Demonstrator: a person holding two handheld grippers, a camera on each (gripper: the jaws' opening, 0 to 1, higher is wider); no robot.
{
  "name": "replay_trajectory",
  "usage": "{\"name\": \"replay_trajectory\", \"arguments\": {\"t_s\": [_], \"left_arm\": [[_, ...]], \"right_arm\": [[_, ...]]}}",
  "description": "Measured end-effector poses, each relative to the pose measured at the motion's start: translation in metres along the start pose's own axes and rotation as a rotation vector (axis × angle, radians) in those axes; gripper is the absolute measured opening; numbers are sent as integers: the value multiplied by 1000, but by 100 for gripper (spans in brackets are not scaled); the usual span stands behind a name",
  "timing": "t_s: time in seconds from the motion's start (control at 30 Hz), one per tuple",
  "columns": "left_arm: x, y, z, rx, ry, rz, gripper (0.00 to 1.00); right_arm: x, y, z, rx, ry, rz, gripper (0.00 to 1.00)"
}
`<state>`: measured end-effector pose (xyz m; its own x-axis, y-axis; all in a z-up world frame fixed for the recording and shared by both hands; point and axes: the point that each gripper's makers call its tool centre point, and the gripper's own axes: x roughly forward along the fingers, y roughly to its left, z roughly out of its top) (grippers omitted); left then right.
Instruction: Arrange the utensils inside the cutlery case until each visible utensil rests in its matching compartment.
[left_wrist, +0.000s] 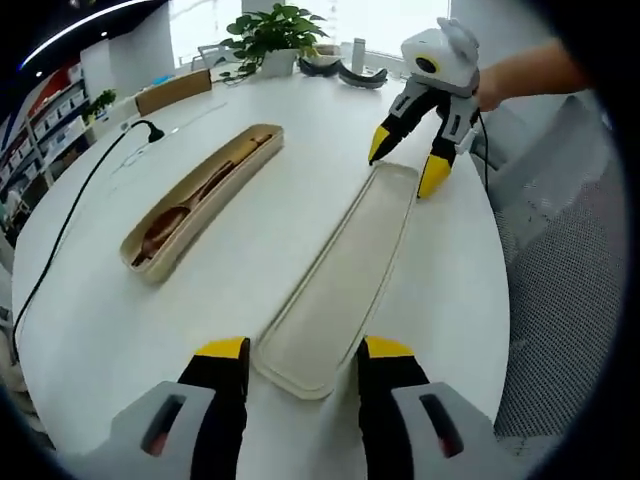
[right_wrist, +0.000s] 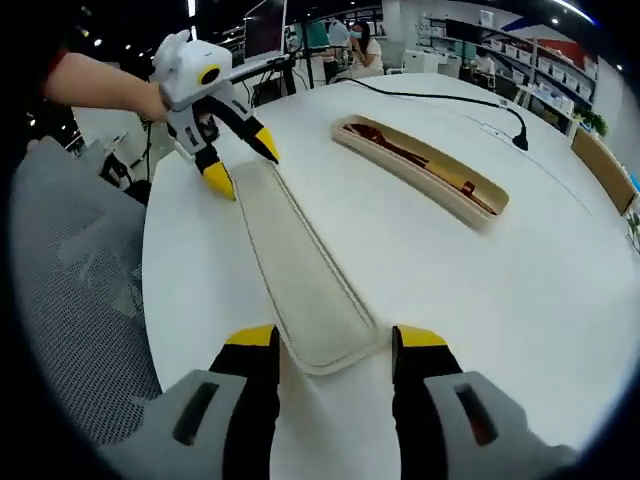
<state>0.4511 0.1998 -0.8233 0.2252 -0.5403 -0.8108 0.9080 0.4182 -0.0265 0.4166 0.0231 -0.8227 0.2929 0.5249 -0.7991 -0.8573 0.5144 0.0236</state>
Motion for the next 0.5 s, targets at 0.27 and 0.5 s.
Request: {"name": "replay_trajectory", "arguments": {"t_s": [0.27,0.5], "left_arm": [[-5,-10,-5,28,29,-31,44],[-8,-15,-6,31,45,-30,41]], "right_arm": [[-7,18,-1,177,-13,105,40],[-15,31,3,378,-25,270,40]]}}
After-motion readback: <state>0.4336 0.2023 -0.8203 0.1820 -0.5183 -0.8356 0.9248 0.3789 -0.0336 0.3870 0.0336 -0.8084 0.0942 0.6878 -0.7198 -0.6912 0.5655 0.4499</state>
